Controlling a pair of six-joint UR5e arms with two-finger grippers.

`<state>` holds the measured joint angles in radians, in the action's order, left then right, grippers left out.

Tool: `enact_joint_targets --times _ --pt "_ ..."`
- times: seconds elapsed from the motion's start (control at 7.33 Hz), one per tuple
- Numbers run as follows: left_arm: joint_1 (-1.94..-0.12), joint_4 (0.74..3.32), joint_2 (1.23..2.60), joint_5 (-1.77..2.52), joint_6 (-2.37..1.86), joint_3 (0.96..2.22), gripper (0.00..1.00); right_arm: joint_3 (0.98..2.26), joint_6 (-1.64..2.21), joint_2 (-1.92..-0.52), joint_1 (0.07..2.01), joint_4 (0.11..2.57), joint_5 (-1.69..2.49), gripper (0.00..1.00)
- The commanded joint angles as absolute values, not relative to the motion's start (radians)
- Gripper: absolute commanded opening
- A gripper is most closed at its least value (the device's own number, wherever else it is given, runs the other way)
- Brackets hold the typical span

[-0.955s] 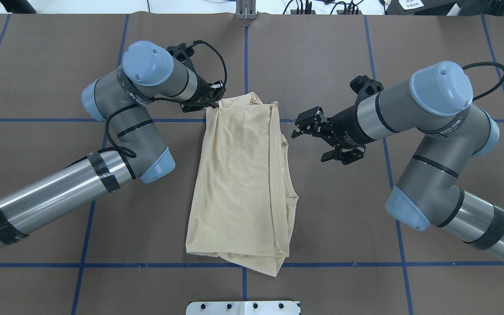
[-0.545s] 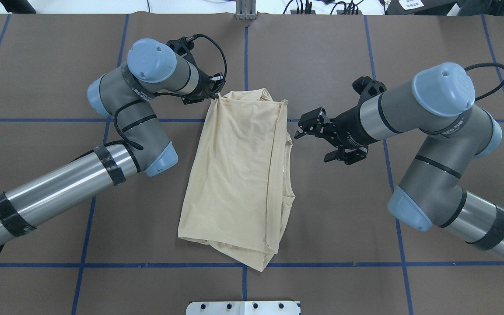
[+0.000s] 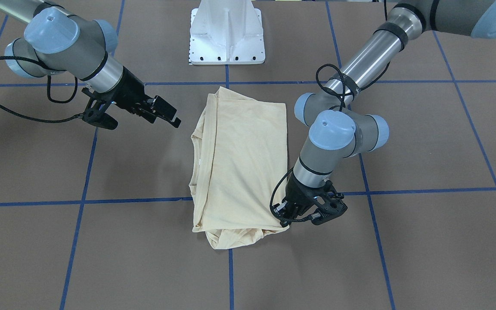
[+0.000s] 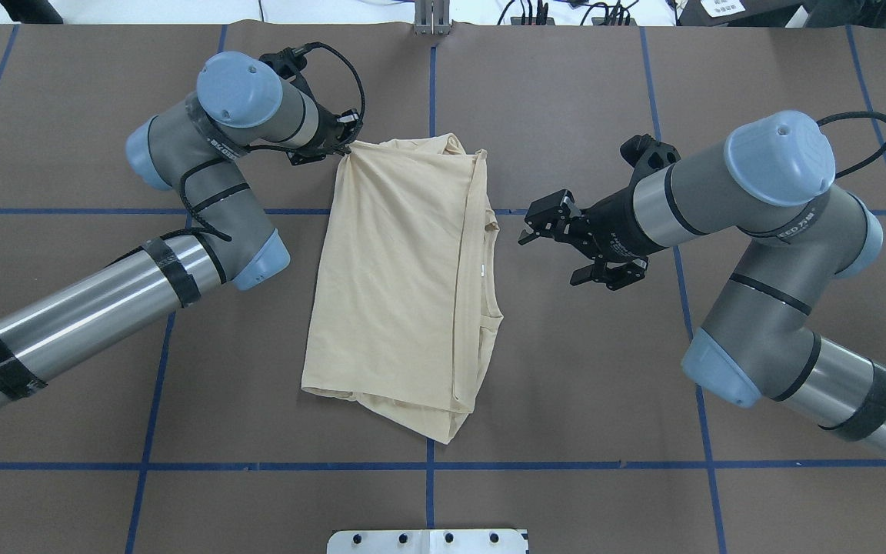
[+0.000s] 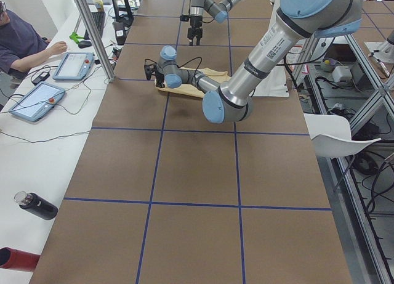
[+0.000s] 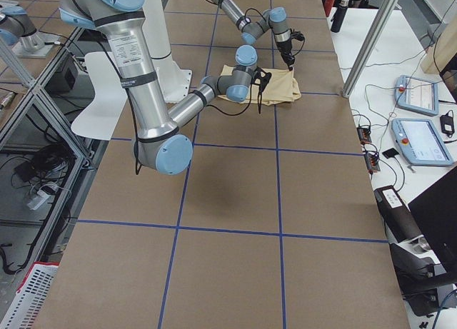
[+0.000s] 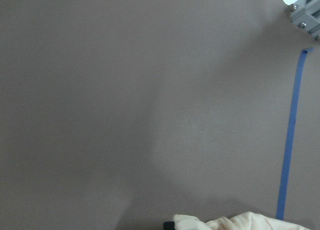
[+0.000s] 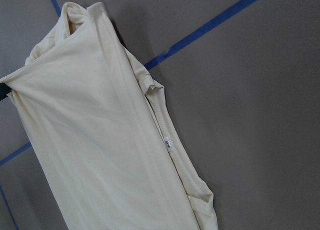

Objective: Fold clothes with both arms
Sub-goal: 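Raise the left gripper away from the shirt while the right gripper withdraws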

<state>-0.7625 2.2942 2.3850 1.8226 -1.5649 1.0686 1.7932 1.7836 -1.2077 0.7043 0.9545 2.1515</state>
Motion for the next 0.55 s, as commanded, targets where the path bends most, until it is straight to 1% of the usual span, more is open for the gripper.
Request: enact_joint_targets --times 0.0,0.14,0.27,0.41 --pt "-0.787 2.296 2.359 1.809 -1.565 1.066 0.00 1.793 1.772 -1.209 0.700 0.954 2.149 1.00" --pt "-0.787 2.299 2.358 1.807 -1.565 1.066 0.31 1.795 1.752 -1.207 0.699 0.954 2.151 1.00" --pt "-0.787 2.299 2.356 1.807 -1.563 1.068 0.92 1.796 1.696 -1.209 0.696 0.956 2.149 1.00" --pt "-0.787 2.295 2.356 1.809 -1.562 1.078 0.99 1.795 1.642 -1.207 0.696 0.962 2.149 1.00"
